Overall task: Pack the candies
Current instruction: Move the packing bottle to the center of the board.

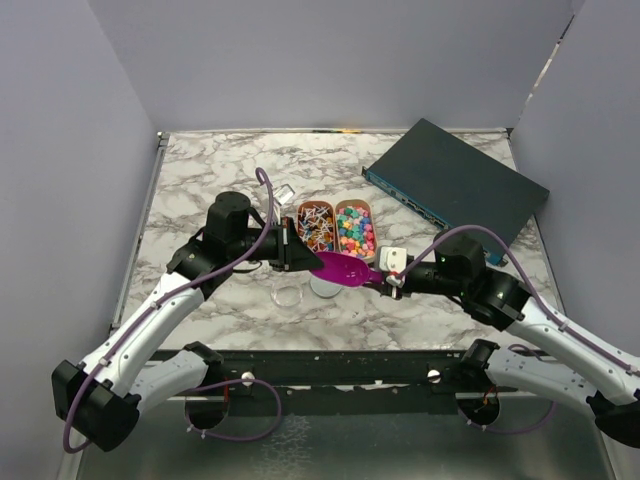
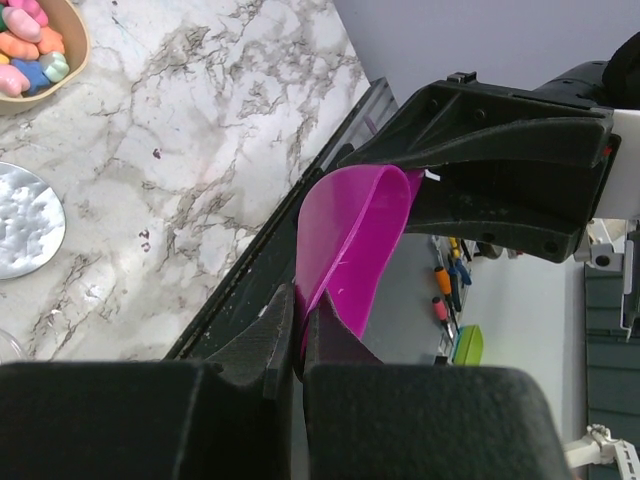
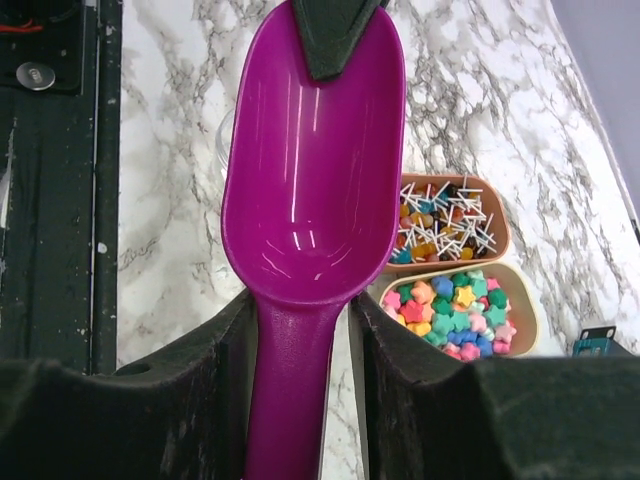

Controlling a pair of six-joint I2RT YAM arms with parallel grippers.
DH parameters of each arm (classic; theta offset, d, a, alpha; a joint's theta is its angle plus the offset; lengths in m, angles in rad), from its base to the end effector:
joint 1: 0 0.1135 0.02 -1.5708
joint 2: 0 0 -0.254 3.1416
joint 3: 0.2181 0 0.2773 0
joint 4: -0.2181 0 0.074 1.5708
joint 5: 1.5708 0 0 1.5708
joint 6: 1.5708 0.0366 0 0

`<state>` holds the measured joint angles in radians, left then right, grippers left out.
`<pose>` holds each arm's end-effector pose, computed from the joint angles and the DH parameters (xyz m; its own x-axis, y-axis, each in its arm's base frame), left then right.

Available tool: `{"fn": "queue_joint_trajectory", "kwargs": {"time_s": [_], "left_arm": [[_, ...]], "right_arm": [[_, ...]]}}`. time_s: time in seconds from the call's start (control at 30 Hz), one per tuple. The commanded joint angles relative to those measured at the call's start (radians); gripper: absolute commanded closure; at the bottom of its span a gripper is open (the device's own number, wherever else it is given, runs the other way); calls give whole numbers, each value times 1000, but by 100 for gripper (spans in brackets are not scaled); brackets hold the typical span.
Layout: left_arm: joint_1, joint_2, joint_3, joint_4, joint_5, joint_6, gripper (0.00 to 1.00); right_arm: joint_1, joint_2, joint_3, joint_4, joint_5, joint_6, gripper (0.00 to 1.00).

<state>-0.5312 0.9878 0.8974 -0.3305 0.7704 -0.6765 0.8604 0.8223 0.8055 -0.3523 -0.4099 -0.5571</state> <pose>0.1998 -0.1470 0.3199 -0.8454 -0.0244 -0.5336 0.4903 0.3610 -0.7933 0.1319 0.1757 0.3162 0.2961 -0.3994 -0.8677 -0.9203 0.1239 -0.3711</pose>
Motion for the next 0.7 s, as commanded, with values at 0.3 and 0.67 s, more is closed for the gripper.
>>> {"fn": "queue_joint_trajectory", "kwargs": {"time_s": [0.3,0.67], "left_arm": [[2,4,17,49,24,-43,100],[2,-18,17,31,-93,-50,52]], "right_arm": [[4,-26,-19,73,-17,47,99],[3,-46,-22,38,68,69,99]]}}
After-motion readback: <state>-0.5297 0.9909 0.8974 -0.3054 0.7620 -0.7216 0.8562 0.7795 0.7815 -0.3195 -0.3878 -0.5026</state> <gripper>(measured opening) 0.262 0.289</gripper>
